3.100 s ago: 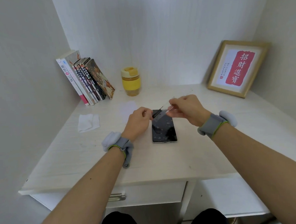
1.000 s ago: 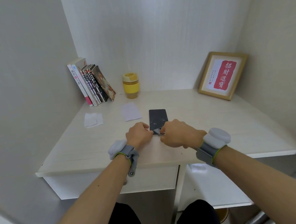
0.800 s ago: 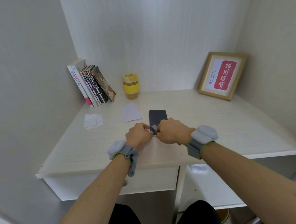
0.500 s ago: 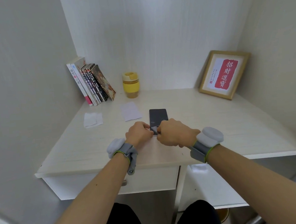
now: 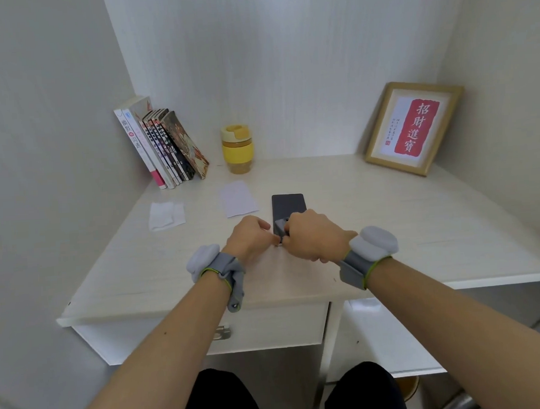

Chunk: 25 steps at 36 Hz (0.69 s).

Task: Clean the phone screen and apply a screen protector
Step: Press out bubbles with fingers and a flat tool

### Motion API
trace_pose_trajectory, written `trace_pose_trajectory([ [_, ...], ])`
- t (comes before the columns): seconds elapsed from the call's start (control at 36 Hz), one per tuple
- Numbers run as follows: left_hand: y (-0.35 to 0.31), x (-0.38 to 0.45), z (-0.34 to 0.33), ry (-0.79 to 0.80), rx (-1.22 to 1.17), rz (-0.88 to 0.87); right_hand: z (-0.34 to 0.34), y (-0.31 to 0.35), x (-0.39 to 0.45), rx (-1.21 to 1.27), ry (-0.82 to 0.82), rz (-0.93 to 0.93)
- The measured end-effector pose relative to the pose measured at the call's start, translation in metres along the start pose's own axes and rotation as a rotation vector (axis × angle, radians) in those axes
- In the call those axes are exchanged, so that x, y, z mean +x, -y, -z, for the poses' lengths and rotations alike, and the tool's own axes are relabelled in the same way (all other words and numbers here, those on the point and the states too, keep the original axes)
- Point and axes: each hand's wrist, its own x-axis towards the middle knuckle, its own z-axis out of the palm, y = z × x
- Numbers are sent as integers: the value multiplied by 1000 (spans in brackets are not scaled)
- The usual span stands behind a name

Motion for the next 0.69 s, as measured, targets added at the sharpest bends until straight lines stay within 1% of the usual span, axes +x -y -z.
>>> trace_pose_trajectory([
  [0.25, 0, 0, 1, 16, -26, 14, 0, -4, 24, 98, -12, -59],
  [0.36, 0, -3, 1, 26, -28, 11, 5, -20, 12, 199, -30, -53],
  [0.47, -2, -6, -1, 19, -29, 8, 12, -39, -10, 188, -30, -69],
  [0.58, -5, -8, -3, -38, -7, 23, 16, -40, -28, 123, 33, -68],
  [0.69, -8, -9, -13, -154, 134, 8, 13, -33, -37, 97, 64, -67],
])
